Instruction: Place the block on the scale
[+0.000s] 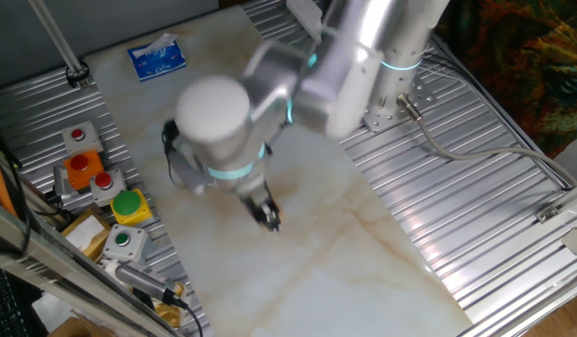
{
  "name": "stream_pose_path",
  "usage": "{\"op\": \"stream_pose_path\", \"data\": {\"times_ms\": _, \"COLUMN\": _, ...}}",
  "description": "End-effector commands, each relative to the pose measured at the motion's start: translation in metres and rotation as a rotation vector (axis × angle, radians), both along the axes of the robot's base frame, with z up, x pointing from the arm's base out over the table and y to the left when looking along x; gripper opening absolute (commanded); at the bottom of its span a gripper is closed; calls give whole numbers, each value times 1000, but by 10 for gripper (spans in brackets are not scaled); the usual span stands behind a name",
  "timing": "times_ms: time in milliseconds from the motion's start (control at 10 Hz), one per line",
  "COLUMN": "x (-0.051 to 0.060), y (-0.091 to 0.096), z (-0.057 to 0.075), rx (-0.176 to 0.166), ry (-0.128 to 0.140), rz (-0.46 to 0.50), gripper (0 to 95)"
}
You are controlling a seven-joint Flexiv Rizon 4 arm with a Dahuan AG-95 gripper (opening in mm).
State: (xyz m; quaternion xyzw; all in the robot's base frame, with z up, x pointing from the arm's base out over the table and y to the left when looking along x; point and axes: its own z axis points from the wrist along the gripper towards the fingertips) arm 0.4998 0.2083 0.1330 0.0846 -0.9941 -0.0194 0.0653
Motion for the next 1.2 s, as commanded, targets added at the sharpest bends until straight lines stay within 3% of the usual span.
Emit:
{"op": "stream_pose_path", "data": {"times_ms": 100, "x": -8, "y": -33, "z": -5, "rx": 1, "ry": -3, "rz": 42, "gripper": 0}}
{"op": "stream_pose_path", "data": {"times_ms": 600, "x": -10, "y": -92, "z": -8, "rx": 24, "ry": -11, "rz": 92, "gripper": 0}}
{"op": "stream_pose_path", "data": {"times_ms": 900, "x": -13, "y": -154, "z": -26, "rx": 35, "ry": -25, "rz": 137, "gripper": 0}}
{"op": "stream_pose_path", "data": {"times_ms": 1200, "x": -15, "y": -176, "z": -36, "rx": 35, "ry": -35, "rz": 140, "gripper": 0}}
